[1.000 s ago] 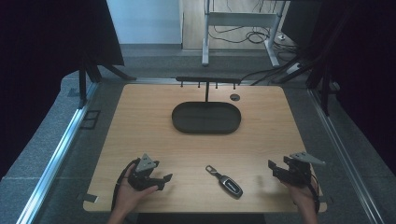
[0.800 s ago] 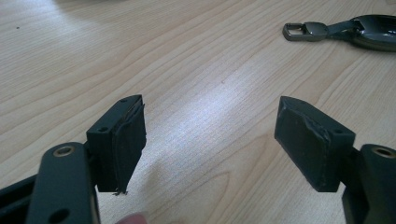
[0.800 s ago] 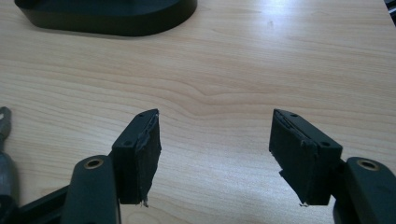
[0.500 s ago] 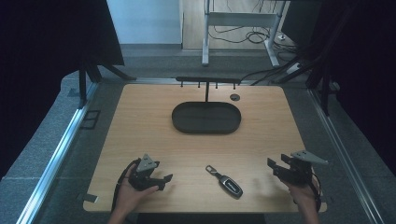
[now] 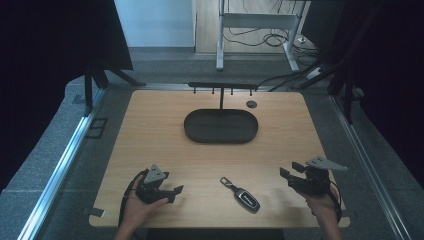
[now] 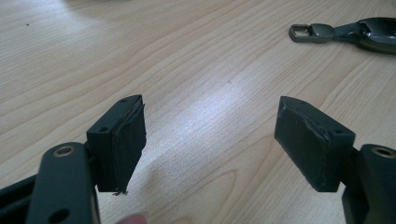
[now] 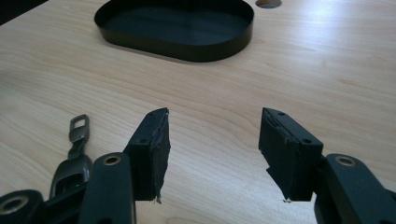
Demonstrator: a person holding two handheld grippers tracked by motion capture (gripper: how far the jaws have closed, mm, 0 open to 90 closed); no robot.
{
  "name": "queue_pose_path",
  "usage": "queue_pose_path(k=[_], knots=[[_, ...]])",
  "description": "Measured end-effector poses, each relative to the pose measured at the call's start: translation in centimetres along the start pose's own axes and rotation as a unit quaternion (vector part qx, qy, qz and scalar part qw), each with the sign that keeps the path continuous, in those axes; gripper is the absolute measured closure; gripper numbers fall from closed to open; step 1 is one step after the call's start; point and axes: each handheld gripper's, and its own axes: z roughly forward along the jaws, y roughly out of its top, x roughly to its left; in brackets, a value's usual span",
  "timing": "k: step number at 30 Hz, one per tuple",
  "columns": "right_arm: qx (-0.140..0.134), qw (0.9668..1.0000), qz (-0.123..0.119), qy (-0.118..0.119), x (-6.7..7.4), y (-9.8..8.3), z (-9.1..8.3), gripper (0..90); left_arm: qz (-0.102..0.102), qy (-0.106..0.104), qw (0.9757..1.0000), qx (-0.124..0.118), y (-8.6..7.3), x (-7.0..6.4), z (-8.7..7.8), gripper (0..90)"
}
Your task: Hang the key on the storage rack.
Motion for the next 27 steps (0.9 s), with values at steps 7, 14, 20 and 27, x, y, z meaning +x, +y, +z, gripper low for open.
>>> queue_pose_path(k=[7, 14, 20, 27], knots=[[0.004, 0.9996, -0.022, 0.020, 0.9, 1.4, 0.0, 46.6, -0.002, 0.001, 1.0000, -0.005, 0.1, 0.1, -0.4, 25.4], [0.028, 0.9978, -0.047, 0.037, 2.2, 2.8, 0.6, 48.4, 0.000, -0.002, 1.0000, -0.004, 0.1, 0.0, -0.3, 25.4], [0.049, 0.9957, -0.060, 0.052, 3.1, 4.1, 1.3, 50.4, -0.001, -0.003, 1.0000, -0.004, 0.0, 0.1, -0.3, 25.4], [0.071, 0.9926, -0.068, 0.071, 4.1, 4.9, 2.6, 52.7, 0.003, -0.006, 1.0000, 0.000, 0.0, 0.0, -0.1, 25.4]])
